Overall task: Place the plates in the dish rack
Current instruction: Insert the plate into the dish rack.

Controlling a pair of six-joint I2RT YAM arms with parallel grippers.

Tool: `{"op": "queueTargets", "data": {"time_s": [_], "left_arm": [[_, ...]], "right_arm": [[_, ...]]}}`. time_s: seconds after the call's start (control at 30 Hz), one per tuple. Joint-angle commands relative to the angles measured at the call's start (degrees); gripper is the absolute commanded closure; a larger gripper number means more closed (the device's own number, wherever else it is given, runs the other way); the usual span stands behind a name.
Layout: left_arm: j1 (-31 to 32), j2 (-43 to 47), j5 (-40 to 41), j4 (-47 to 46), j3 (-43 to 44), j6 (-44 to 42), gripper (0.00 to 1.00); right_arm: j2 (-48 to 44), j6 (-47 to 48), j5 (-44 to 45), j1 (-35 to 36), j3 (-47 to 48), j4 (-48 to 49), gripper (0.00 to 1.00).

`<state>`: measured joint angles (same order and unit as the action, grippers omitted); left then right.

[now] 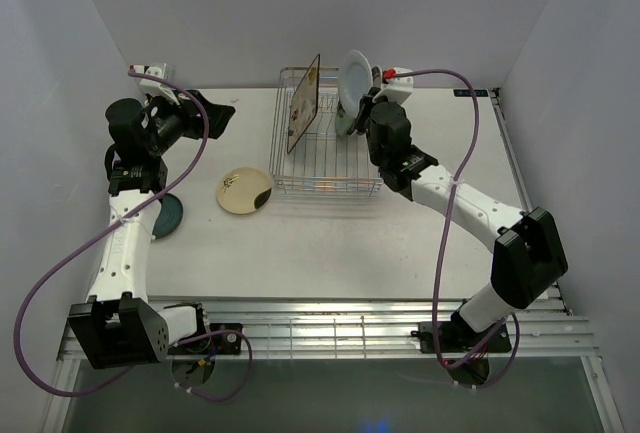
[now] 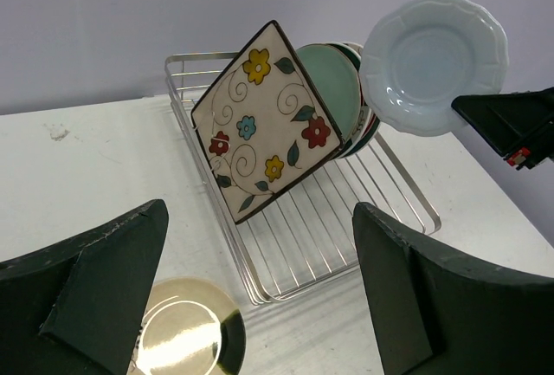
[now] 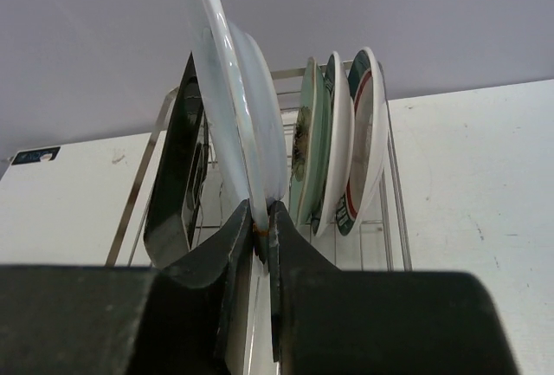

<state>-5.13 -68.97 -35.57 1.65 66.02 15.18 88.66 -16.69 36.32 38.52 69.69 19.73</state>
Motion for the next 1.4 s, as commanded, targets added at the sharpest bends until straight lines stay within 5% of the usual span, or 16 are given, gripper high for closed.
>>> {"op": "queueTargets", "data": {"time_s": [0.0, 0.6, 1.37], "left_arm": [[0.12, 1.12, -0.29, -0.77, -0.36, -0.68, 0.02], [0.20, 0.15, -1.08, -0.68, -0.36, -0.85, 0.02], [0.20, -0.29, -1.43, -0.77, -0.45, -0.94, 0.02]], "right_arm": [[2.02, 0.87, 3.50, -0.20, 7.20, 3.85, 0.92], [21.63, 1.75, 9.65, -0.38, 32.16, -12.87, 0.92], [32.89, -4.40, 13.78, -1.70, 37.27, -15.68, 0.92]]}}
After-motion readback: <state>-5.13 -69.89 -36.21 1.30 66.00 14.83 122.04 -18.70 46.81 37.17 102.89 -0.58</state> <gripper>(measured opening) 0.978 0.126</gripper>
